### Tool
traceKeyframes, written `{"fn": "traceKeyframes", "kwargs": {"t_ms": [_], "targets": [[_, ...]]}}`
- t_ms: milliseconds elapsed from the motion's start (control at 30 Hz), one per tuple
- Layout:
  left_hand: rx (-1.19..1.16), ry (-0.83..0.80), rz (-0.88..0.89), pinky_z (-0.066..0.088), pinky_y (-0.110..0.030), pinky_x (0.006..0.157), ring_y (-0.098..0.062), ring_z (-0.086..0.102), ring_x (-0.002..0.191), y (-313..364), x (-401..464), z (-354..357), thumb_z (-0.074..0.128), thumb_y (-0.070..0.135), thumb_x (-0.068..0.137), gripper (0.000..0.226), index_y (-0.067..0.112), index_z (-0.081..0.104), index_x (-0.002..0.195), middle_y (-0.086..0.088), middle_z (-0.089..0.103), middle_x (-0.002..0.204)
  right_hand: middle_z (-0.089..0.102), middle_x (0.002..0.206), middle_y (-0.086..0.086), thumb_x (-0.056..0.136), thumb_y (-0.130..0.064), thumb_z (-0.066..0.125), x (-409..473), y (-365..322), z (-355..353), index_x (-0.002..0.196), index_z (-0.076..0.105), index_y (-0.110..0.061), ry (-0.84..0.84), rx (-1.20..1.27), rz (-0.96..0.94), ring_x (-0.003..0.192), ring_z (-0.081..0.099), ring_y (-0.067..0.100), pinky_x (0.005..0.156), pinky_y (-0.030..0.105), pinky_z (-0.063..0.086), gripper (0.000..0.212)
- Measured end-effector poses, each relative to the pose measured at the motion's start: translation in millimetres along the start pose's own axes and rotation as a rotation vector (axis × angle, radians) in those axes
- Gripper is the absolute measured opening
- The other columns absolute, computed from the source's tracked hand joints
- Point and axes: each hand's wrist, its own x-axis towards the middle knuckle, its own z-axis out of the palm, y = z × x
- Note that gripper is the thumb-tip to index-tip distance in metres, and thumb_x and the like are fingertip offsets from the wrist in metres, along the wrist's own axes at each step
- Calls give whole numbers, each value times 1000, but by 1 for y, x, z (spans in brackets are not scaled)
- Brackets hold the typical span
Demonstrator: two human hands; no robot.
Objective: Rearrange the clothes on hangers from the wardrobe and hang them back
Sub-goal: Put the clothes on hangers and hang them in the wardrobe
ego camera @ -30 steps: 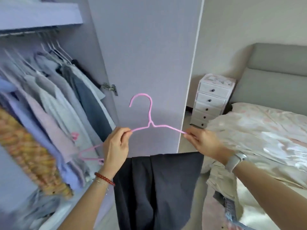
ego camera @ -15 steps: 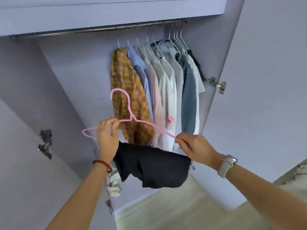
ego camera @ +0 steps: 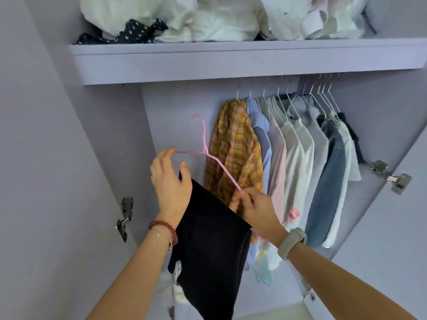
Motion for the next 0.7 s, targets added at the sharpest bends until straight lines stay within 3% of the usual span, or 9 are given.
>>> {"fn": "traceKeyframes", "kwargs": {"t_ms": [133,267,367,500,700], "targets": [[160,92,247,22,-41,104,-31,28,131,32,49,10,42,20,87,48,10,43,133,-18,37,140,48,59,-12,95,-14,44,44,-18,16,87,62,-9,48,76,-21,55,45,3,53,13,34,20],[452,90,394,16,-53,110,-38,13,140,48,94,21,49,18,85,61,16,30,143,-19,20,151,44,53,-7,95,-15,43,89,-28,22,68,52,-16,108,183,-5,50,42,5,49,22,30,29],[593,77,416,9,-55,112,-43,7,139,48,116,29,49,20,86,68,17,19,147,-22,12,152,42,53,-5,96,-13,41,124,-32,22,63,43,-18,143,205,-8,49,40,6,48,20,27,33],[691,125,418,10,-54,112,-45,7,139,42,123,39,51,20,83,74,16,13,147,-25,12,151,43,57,-3,96,-13,40,170,-38,21,72,46,-8,189,217,1,53,40,9,52,21,25,25],[740,137,393,13,-61,109,-44,4,139,43,124,43,53,23,83,77,18,10,147,-24,10,152,58,83,18,97,-15,37,197,-25,36,95,57,5,181,226,144,71,48,24,61,25,31,29]]}}
